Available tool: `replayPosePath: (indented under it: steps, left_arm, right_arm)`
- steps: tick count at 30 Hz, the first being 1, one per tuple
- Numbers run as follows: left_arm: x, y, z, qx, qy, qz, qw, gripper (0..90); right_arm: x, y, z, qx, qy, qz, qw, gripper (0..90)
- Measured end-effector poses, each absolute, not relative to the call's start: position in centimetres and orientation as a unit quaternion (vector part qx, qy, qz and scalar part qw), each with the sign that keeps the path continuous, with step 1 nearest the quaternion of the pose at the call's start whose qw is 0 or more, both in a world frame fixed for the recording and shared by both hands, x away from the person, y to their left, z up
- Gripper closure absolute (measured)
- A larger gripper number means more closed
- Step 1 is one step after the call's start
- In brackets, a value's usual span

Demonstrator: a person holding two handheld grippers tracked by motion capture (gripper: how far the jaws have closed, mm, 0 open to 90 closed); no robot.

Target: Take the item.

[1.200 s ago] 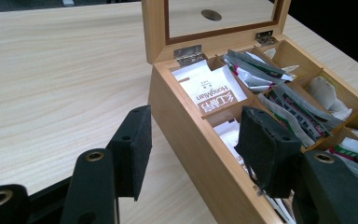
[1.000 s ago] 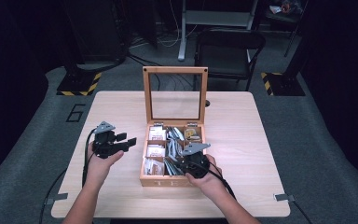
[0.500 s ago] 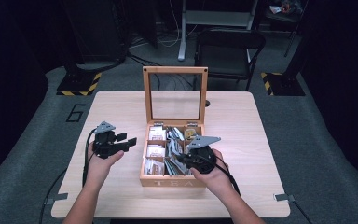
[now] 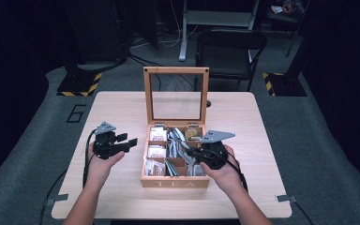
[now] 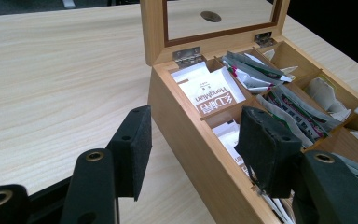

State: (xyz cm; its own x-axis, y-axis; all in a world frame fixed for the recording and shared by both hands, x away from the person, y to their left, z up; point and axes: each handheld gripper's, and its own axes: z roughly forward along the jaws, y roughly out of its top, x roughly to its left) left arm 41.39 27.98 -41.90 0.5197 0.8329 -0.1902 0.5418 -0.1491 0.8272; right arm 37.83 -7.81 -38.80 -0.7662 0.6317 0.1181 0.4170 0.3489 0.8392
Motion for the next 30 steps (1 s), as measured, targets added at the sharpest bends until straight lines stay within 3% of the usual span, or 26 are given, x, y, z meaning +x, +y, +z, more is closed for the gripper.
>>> replayPosePath:
  steps: [15,30]
  left_arm:
    - [41.3,28.0,-41.8,0.741,0.464,0.16,0.46,44.4]
    - [41.4,28.0,-41.9,0.742,0.464,0.159,0.456,44.2]
  right_arm:
    - [39.0,-12.5,-37.8,0.375,0.786,0.466,0.155,89.3]
    - [40.5,-15.5,-39.3,0.42,0.773,0.438,0.184,89.3]
